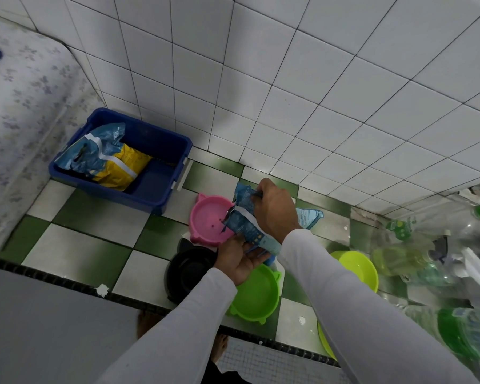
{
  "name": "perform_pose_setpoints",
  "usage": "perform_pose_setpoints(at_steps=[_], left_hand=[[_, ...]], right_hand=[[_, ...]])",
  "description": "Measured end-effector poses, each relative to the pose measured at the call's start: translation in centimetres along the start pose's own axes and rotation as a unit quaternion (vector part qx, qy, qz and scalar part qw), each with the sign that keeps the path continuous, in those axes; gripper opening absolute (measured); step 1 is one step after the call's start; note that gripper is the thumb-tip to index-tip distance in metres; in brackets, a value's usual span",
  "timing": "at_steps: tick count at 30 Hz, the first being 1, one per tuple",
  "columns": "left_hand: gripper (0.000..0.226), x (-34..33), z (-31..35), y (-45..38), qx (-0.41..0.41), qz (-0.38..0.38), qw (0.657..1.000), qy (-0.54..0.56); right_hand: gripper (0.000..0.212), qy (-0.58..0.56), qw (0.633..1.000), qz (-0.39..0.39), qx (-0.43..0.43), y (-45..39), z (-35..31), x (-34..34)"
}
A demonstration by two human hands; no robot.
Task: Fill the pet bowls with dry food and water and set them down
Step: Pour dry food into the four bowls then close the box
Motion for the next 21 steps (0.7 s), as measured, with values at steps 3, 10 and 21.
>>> perform_pose_setpoints(at_steps=[3,10,21], left_hand=[[0.023,0.10,0.01,-0.07,-0.002,0.001,1.000,0.000],[0.029,0.27,-0.11,-0.60,-0.004,-0.011,1.000,0.001],[0.041,0.37,-0.32,-0.99,-0.009,-0.012,1.000,0.012]], right_hand=[[0.017,0.004,1.000,-0.002,-0.003,-0.08,-0.06,0.00],[0.017,0.009,1.000,-0.006,-0.008,-0.20,0.02,0.05],[0.020,0.017,1.000,-0.011,-0.014,-0.39,-0.21,-0.04]])
Point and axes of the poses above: each hand's wrist, its own y-axis away from the middle knuckle, its own x-axis out of the back of the hand, z = x × y, the point moved 7 cm from there along -y, towards the middle knuckle, and after that the axes turned 1 degree about -z, right-handed, at the moved point
